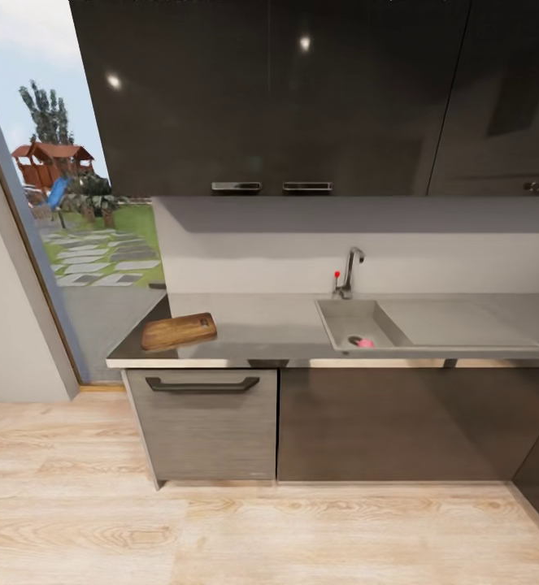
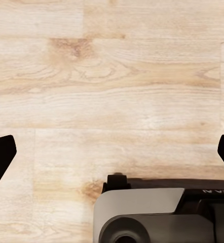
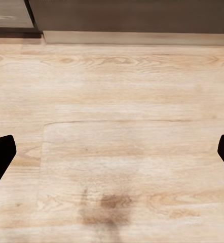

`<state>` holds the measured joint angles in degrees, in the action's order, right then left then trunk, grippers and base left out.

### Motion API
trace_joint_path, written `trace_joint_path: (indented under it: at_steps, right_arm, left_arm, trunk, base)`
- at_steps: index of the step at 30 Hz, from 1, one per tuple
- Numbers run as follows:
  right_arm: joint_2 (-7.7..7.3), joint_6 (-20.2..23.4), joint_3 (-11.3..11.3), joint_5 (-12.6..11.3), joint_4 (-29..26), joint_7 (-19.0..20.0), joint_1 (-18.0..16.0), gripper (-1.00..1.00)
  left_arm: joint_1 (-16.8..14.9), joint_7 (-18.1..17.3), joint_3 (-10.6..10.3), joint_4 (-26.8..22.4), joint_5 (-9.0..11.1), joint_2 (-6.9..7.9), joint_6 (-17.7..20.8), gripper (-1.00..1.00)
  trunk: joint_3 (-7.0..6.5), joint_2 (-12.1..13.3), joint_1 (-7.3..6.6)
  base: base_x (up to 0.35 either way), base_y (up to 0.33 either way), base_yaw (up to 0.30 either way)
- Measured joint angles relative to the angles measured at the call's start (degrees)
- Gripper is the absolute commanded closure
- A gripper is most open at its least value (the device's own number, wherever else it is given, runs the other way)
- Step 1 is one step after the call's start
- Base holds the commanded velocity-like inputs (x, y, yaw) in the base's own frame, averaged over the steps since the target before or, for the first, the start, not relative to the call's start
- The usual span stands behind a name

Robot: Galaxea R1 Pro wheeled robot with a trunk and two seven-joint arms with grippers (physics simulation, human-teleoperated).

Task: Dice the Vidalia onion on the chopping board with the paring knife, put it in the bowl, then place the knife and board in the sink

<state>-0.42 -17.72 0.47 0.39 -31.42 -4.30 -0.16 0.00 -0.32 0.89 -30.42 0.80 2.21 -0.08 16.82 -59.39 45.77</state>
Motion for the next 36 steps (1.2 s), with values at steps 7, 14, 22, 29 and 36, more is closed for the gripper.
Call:
trace_joint_path:
  at_steps: [7, 14, 22, 29, 36]
  right_arm:
    - [-0.01, 0.0, 0.0, 0.0, 0.1, 0.0, 0.0, -1.0]
    - [-0.01, 0.0, 0.0, 0.0, 0.2, 0.0, 0.0, -1.0]
    - [-0.01, 0.0, 0.0, 0.0, 0.2, 0.0, 0.0, -1.0]
    - [-0.01, 0.0, 0.0, 0.0, 0.5, 0.0, 0.0, -1.0]
    - [-0.01, 0.0, 0.0, 0.0, 0.5, -0.1, 0.0, -1.0]
  left_arm:
    - [0.0, 0.0, 0.0, 0.1, 0.0, 0.0, 0.0, -1.0]
    - [0.0, 0.0, 0.0, 0.1, 0.0, 0.0, 0.0, -1.0]
    - [0.0, 0.0, -0.1, 0.1, 0.0, 0.0, 0.0, -1.0]
    - [0.0, 0.0, -0.1, 0.1, 0.0, 0.0, 0.0, -1.0]
    - [0.0, 0.0, -0.1, 0.1, 0.0, 0.0, 0.0, -1.0]
  trunk:
    - [-1.26, 2.8, -1.54]
    - [-2.52, 5.6, -3.08]
    - [-3.96, 8.8, -4.83]
    - [-5.22, 11.6, -6.37]
    - [-6.48, 14.5, -7.91]
  base:
    - [0.0, 0.0, 0.0]
    - [0.0, 0.0, 0.0]
    - [0.0, 0.0, 0.0]
    - [0.0, 0.0, 0.0]
    - [0.0, 0.0, 0.0]
